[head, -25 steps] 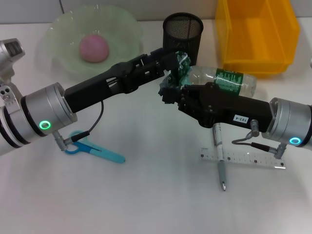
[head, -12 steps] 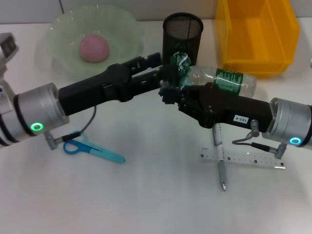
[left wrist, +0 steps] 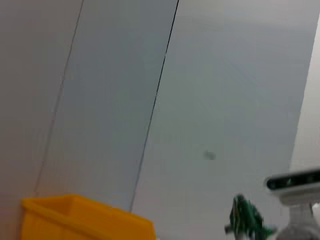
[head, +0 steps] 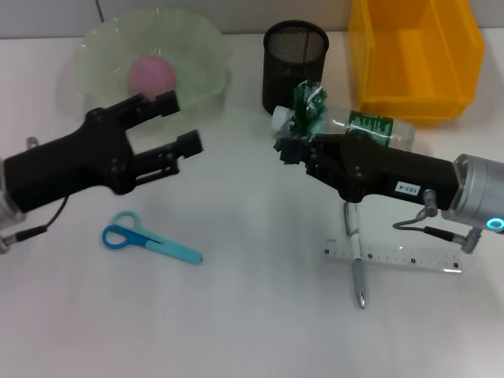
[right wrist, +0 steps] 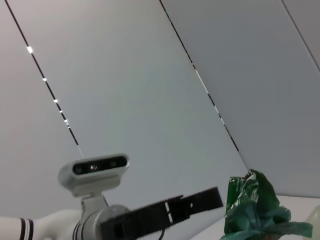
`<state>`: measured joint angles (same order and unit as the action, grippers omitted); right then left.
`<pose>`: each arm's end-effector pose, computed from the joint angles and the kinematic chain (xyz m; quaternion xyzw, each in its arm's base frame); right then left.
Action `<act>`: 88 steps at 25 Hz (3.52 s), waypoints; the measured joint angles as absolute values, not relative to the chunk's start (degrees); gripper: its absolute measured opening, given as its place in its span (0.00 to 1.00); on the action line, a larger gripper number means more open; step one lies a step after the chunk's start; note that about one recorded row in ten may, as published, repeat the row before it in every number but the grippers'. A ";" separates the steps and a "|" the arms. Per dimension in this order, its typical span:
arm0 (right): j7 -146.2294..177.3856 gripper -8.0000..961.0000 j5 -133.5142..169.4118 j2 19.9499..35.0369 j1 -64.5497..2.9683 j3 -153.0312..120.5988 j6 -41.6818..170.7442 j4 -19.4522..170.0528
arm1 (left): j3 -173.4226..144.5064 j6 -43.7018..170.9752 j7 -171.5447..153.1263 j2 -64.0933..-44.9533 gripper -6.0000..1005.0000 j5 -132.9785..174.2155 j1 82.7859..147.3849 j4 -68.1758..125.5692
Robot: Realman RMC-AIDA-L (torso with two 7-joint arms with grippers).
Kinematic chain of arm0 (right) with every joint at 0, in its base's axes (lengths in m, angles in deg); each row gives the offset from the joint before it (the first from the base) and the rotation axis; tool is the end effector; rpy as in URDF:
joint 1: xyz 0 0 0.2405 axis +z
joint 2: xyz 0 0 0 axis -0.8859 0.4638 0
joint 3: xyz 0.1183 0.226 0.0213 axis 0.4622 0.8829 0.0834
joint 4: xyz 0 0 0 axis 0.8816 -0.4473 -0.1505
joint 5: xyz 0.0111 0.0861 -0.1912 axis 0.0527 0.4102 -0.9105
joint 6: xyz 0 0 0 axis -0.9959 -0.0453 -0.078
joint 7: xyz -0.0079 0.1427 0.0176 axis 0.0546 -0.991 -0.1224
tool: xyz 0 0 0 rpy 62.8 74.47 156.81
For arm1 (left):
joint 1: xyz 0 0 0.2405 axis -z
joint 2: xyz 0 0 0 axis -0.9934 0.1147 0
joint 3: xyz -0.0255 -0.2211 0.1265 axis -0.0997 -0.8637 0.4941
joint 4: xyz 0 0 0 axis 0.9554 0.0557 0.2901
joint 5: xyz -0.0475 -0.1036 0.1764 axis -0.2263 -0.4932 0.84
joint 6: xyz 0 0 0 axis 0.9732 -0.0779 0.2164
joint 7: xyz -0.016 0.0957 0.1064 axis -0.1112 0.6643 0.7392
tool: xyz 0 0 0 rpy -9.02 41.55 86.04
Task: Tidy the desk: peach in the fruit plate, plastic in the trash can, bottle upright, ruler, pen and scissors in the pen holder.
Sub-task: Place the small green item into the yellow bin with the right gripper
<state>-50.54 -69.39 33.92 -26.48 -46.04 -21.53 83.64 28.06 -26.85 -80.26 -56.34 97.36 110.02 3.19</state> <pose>0.2232 0.3085 -0.0478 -0.8729 0.2482 0.4175 0.0465 -0.2471 0.3050 0.0103 -0.8780 -0.1918 -0.4240 0.1122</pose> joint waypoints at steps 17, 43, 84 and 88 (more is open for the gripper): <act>-53.05 0.05 -69.56 33.78 -26.94 -46.13 -22.08 86.70 | 28.22 -17.16 -53.60 -57.63 0.78 103.99 103.11 11.37; -46.02 0.04 -66.24 33.82 -27.07 -25.59 -4.91 96.52 | 28.23 -15.77 -53.11 -58.00 0.78 103.68 103.62 11.66; -31.51 0.64 -59.89 33.87 -19.22 -25.82 19.58 88.65 | 27.71 -15.66 -53.62 -57.99 0.78 103.54 103.96 11.65; -31.59 0.73 -59.89 33.87 -19.21 -25.83 19.58 88.72 | 27.71 -15.67 -53.58 -57.99 0.78 103.52 104.04 11.65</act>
<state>-31.59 -59.89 33.87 -19.21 -25.83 19.58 88.72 27.71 -15.67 -53.58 -57.99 103.52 104.04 11.65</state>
